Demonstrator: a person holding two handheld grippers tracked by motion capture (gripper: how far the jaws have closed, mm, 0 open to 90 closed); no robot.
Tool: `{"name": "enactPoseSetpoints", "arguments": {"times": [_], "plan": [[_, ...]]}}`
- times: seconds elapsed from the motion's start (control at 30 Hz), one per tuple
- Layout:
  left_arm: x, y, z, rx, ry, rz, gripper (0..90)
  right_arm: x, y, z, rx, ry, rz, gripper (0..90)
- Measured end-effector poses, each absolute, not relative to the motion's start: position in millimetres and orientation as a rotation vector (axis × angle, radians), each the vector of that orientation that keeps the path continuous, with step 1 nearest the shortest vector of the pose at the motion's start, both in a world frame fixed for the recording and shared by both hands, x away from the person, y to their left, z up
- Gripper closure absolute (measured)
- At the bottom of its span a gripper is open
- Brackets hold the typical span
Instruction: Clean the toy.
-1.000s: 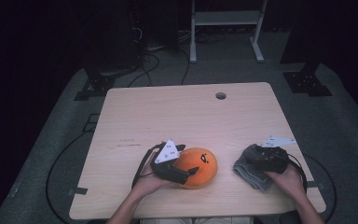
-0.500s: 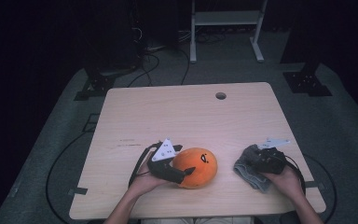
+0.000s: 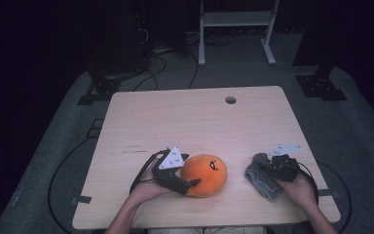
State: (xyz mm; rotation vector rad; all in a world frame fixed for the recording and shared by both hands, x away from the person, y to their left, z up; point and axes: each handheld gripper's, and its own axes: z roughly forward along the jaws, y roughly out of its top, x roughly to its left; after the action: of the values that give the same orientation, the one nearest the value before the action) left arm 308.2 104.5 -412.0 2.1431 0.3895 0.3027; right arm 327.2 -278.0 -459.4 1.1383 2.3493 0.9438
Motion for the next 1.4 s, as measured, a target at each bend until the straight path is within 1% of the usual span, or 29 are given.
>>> {"name": "enactPoseSetpoints", "arguments": {"times": [0.1, 0.13, 0.17, 0.2, 0.27, 0.33, 0.47, 0.63, 0.7, 0.73, 0.8, 0.93, 1.17, 1.23, 1.4], "plan": [[312, 106, -415, 2.16, 0.393, 0.273, 14.4, 317, -271, -442, 1.04, 2.312, 1.089, 77.9], [312, 106, -415, 2.16, 0.393, 0.273, 16.2, 317, -271, -442, 1.04, 2.312, 1.089, 77.9], [314, 107, -417, 2.16, 0.378, 0.242, 21.2, 310, -263, -434, 0.963, 2.31, 1.168, 77.8], [314, 107, -417, 2.16, 0.378, 0.242, 23.4, 310, -263, -434, 0.963, 2.31, 1.168, 77.8], [315, 108, -419, 2.156, 0.387, 0.237, 26.1, 297, -248, -421, 0.847, 2.306, 1.256, 77.8], [316, 107, -422, 2.142, 0.397, 0.241, 31.1, 290, -241, -413, 0.778, 2.304, 1.326, 77.8], [317, 103, -425, 2.133, 0.41, 0.26, 35.1, 282, -228, -402, 0.666, 2.323, 1.426, 77.6], [318, 95, -427, 2.123, 0.41, 0.29, 36.3, 278, -202, -405, 0.562, 2.384, 1.449, 77.4], [318, 93, -428, 2.119, 0.402, 0.296, 36.3, 277, -189, -410, 0.518, 2.403, 1.394, 77.4], [318, 93, -428, 2.119, 0.402, 0.296, 36.3, 277, -189, -410, 0.518, 2.403, 1.394, 77.4], [319, 94, -429, 2.123, 0.41, 0.29, 36.3, 276, -174, -417, 0.447, 2.42, 1.293, 77.4], [321, 96, -430, 2.113, 0.428, 0.274, 36.4, 280, -180, -421, 0.487, 2.418, 1.255, 77.7], [323, 100, -431, 2.107, 0.44, 0.257, 35.8, 294, -204, -434, 0.633, 2.435, 1.172, 77.7], [324, 102, -431, 2.111, 0.44, 0.246, 35.5, 298, -215, -436, 0.678, 2.435, 1.213, 77.7], [325, 100, -432, 2.104, 0.439, 0.25, 35.3, 293, -203, -426, 0.594, 2.412, 1.253, 77.6]]}}
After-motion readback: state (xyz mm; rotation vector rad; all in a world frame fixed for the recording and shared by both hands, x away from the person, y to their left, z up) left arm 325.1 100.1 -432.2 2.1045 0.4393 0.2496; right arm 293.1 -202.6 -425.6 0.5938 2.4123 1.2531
